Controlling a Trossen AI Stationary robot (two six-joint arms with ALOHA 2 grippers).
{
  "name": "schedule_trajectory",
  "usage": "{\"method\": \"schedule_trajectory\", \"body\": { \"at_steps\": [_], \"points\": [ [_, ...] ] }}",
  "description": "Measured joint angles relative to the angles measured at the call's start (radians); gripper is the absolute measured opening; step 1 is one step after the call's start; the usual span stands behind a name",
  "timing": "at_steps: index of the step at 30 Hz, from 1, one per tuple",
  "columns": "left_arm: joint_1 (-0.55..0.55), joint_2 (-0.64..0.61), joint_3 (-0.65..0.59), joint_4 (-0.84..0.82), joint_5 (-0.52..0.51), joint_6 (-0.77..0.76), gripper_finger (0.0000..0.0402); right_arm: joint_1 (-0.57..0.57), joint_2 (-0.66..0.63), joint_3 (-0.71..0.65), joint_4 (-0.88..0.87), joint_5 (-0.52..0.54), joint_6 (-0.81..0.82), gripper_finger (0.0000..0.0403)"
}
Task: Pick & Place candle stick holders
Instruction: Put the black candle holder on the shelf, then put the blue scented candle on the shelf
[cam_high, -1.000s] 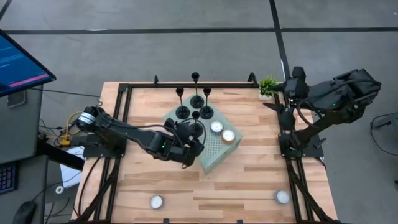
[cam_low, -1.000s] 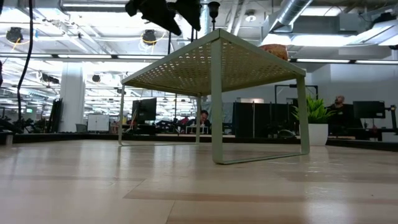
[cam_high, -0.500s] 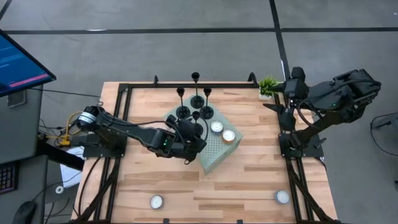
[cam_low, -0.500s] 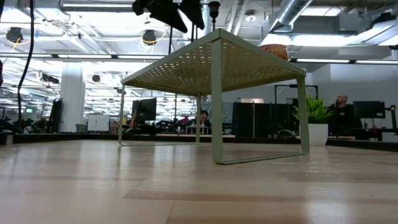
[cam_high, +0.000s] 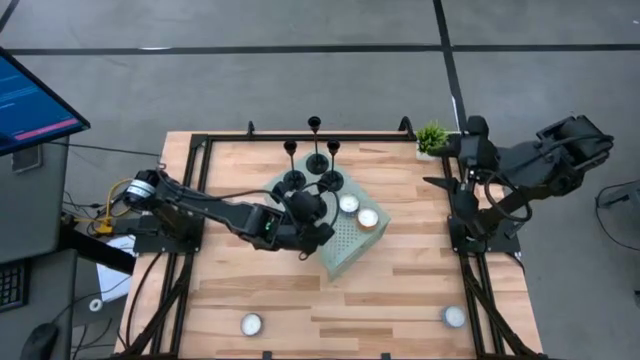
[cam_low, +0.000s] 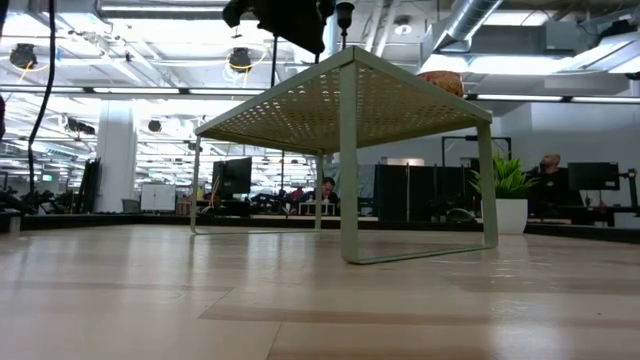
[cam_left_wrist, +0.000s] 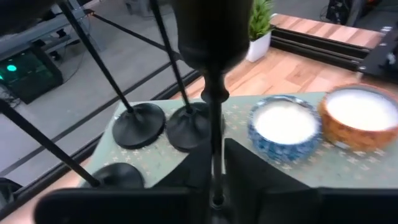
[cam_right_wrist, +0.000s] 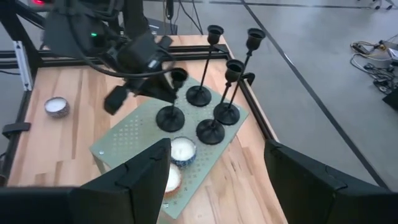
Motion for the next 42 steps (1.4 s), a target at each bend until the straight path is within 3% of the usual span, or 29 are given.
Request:
{"method": "schedule_trajectory", "body": {
  "at_steps": [5, 27, 31, 35, 42],
  "points": [
    [0.033, 0.000, -0.008, 0.006, 0.003, 0.016, 0.0017, 0.027, 0.000, 0.000, 0.000, 0.000, 0.025, 0.0249],
    [0.012, -0.124, -0.067, -0.001, 0.041, 0.032, 0.0003, 0.038, 0.000, 0.000, 0.019, 0.004, 0.042, 0.0249],
    [0.007, -0.128, -0.067, -0.003, 0.113, 0.033, 0.0003, 0.038, 0.000, 0.000, 0.034, 0.004, 0.042, 0.0249],
    [-0.023, -0.175, -0.064, -0.068, 0.280, -0.029, 0.0003, 0.038, 0.000, 0.000, 0.022, 0.002, 0.063, 0.0249],
    [-0.068, -0.225, -0.064, -0.260, 0.970, -0.299, 0.0007, 0.038, 0.000, 0.000, 0.000, -0.063, 0.099, 0.0249]
  ]
}}
